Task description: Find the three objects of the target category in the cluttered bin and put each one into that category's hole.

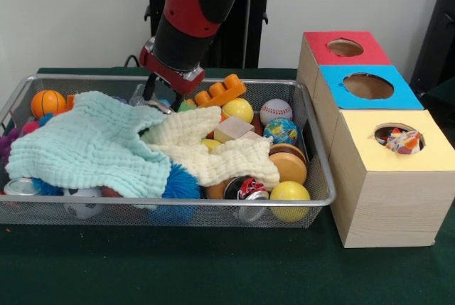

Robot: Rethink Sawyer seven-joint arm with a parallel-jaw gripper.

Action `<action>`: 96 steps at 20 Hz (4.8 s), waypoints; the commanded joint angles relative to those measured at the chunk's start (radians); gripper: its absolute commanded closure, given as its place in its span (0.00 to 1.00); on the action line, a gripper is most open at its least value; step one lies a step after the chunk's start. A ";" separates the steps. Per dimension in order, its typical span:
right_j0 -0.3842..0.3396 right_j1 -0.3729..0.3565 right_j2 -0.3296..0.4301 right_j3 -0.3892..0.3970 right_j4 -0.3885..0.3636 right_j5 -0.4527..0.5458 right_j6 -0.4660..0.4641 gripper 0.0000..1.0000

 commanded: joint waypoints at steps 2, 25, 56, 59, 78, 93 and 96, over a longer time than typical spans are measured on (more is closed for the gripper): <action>-0.031 0.122 0.089 0.024 0.051 -0.086 0.194 0.00; -0.072 -0.038 0.150 0.016 -0.001 -0.105 0.036 1.00; -0.028 -0.172 0.150 0.066 0.005 0.090 0.049 0.00; 0.009 -0.174 0.112 0.080 0.007 0.110 0.087 0.00; 0.063 -0.048 0.057 0.113 0.031 0.078 0.158 0.00; 0.044 0.058 0.050 0.100 0.041 -0.030 0.170 0.00; 0.039 0.069 0.047 0.097 0.038 -0.041 0.164 0.00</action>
